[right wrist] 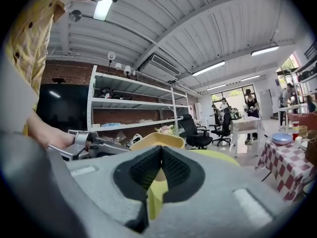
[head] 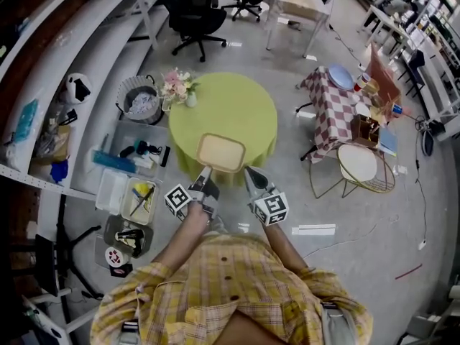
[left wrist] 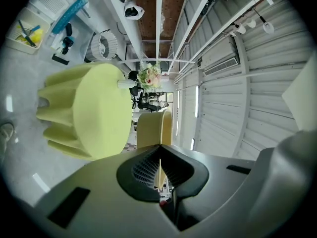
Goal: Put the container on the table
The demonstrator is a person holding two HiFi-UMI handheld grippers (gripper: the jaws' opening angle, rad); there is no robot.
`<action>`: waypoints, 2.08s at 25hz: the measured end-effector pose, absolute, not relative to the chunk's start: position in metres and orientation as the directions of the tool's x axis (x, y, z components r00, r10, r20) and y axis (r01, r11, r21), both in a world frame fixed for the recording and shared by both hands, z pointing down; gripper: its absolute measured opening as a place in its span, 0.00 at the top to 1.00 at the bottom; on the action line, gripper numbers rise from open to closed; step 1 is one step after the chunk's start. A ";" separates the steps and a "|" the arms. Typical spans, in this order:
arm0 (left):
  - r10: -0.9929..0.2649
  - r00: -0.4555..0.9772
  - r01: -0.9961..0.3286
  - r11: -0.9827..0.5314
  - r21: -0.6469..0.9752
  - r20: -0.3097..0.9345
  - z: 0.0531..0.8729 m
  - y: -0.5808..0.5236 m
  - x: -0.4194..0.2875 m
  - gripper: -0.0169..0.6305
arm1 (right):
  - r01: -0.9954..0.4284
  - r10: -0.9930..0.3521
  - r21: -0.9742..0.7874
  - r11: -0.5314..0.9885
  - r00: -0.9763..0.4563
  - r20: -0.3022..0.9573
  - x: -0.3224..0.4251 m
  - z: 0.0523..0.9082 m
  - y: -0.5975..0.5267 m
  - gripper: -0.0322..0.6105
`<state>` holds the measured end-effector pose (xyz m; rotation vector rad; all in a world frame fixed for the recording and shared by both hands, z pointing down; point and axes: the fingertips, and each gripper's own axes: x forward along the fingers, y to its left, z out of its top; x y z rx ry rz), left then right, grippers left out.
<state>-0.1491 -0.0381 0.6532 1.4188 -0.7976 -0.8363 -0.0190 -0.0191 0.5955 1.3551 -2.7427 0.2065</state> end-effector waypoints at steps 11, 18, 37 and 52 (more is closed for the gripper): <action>-0.857 0.515 0.009 0.003 1.000 -0.002 0.658 -0.085 -0.166 0.95 | -0.804 -0.794 -0.086 0.588 -0.594 0.130 -0.033 0.588 -0.066 0.95; -0.853 0.522 0.011 0.015 1.000 0.007 0.665 -0.097 -0.156 0.95 | -0.806 -0.794 -0.098 0.583 -0.591 0.140 -0.022 0.600 -0.075 0.95; -0.907 0.420 -0.017 0.022 1.000 0.027 0.676 -0.173 -0.099 0.95 | -0.717 -0.705 -0.112 0.688 -0.697 0.128 0.038 0.609 -0.172 0.95; -0.947 0.315 -0.021 0.059 0.998 0.063 0.686 -0.220 -0.055 0.95 | -0.623 -0.612 -0.132 0.771 -0.782 0.118 0.073 0.611 -0.220 0.95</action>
